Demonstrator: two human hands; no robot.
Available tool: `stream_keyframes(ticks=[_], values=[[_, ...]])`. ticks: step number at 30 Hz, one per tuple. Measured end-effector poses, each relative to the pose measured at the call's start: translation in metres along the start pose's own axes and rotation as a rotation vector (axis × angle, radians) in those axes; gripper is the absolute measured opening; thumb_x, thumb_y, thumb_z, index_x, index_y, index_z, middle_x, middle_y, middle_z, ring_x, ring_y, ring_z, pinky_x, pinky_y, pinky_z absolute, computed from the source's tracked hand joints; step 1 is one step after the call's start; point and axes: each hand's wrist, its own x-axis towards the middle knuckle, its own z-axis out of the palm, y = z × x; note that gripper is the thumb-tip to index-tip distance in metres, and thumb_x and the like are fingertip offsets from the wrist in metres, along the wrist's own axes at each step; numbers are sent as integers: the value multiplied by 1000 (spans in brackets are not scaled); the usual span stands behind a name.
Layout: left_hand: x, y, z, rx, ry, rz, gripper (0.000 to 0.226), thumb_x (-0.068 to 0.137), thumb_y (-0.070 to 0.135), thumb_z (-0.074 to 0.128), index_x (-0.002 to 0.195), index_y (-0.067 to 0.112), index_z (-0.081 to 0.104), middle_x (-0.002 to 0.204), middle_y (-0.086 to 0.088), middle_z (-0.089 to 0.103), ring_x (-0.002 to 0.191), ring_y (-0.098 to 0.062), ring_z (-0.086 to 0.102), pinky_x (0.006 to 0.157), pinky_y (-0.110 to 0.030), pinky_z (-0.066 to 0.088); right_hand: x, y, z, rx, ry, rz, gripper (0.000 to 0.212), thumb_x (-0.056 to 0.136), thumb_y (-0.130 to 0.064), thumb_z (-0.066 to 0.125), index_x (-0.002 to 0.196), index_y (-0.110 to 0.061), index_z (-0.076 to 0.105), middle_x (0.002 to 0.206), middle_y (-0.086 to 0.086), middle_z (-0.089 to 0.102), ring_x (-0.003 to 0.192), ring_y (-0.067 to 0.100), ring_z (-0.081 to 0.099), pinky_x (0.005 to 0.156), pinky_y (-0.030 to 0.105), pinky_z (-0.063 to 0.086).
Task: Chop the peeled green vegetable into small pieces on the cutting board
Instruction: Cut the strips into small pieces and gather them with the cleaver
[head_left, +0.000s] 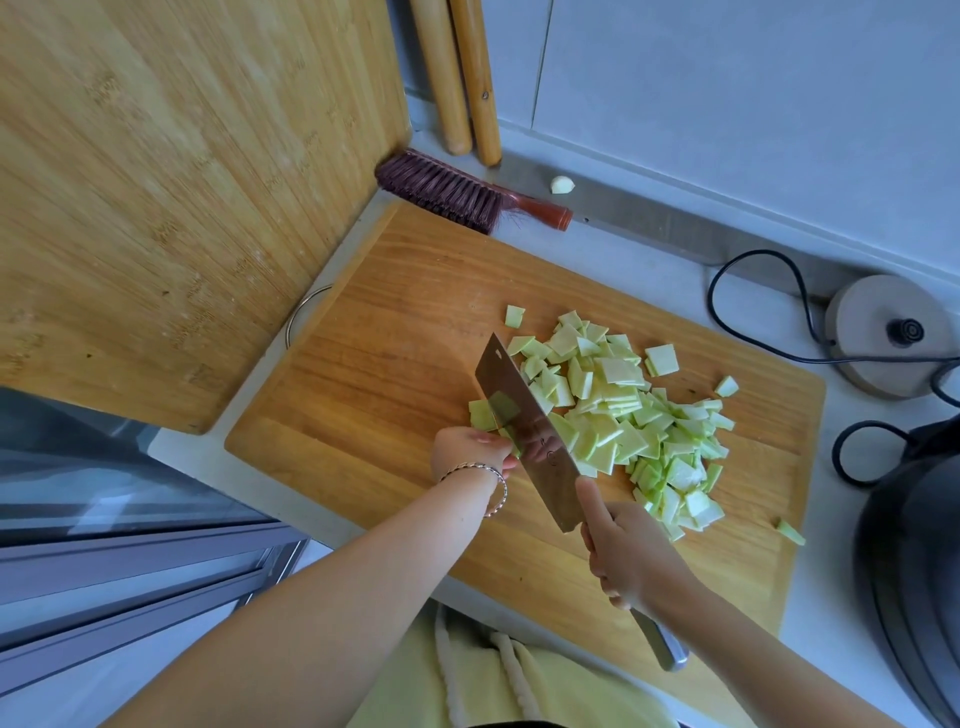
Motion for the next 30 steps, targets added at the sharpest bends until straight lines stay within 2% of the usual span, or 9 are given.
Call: stream_keyframes(ticks=[3, 6, 10, 13, 15, 20, 22, 24, 30], values=[[0, 2, 0, 14, -4, -11, 22, 80, -6, 60, 61, 4, 56, 72, -16, 65, 61, -23, 65, 83, -41, 56, 8, -2, 11, -21, 42, -28, 59, 94, -56, 27, 56, -12, 37, 44, -3, 33, 34, 12, 30, 42, 22, 28], [0, 1, -1, 48, 1, 14, 23, 80, -3, 62, 59, 6, 58, 65, -12, 65, 67, -26, 67, 81, -41, 56, 18, -7, 24, -8, 100, -75, 58, 89, -62, 26, 62, -11, 36, 47, -1, 33, 43, 17, 31, 51, 30, 30], [-1, -4, 6, 52, 1, 128, 21, 81, 2, 61, 62, 10, 62, 46, 0, 63, 68, -27, 68, 79, -42, 57, 25, -22, 20, 165, 103, -39, 56, 94, -56, 29, 59, -13, 37, 40, -5, 31, 34, 14, 28, 39, 21, 27], [-3, -5, 13, 168, -40, 311, 10, 84, 8, 61, 81, 9, 70, 76, -9, 71, 79, -26, 68, 83, -41, 55, 21, -27, 1, 236, 103, -41, 55, 95, -53, 31, 57, -14, 37, 40, -5, 28, 32, 13, 26, 38, 19, 25], [-4, -6, 13, 291, -40, 422, 14, 86, 10, 58, 92, 9, 70, 93, -10, 71, 86, -25, 67, 84, -40, 54, 17, -26, -13, 223, 125, -60, 55, 95, -53, 33, 56, -14, 37, 39, -5, 30, 31, 12, 27, 37, 19, 24], [3, 0, -18, 793, 187, 810, 23, 87, 16, 56, 109, 18, 62, 111, 0, 60, 94, -18, 59, 75, -30, 52, 8, -27, -29, 203, 132, -70, 57, 94, -55, 34, 54, -14, 35, 39, -4, 30, 31, 13, 26, 38, 19, 25], [14, 4, -28, 888, 143, 796, 37, 86, 20, 58, 123, 20, 52, 123, 1, 49, 103, -18, 54, 82, -31, 51, 6, -28, -25, 217, 108, -60, 57, 94, -55, 33, 54, -14, 34, 38, -5, 28, 31, 13, 25, 40, 19, 24], [22, 7, -32, 923, 34, 741, 49, 85, 22, 61, 131, 19, 45, 130, 0, 42, 104, -19, 55, 87, -33, 51, 5, -30, -19, 240, 86, -48, 57, 94, -55, 33, 54, -14, 34, 38, -5, 27, 31, 13, 24, 40, 19, 22], [23, -2, -29, 920, -8, 803, 44, 81, 18, 66, 123, 12, 54, 122, -3, 48, 95, -18, 59, 84, -18, 45, 7, -32, 1, 216, 60, -42, 57, 93, -56, 33, 54, -15, 35, 35, -7, 29, 30, 12, 27, 38, 19, 26]])
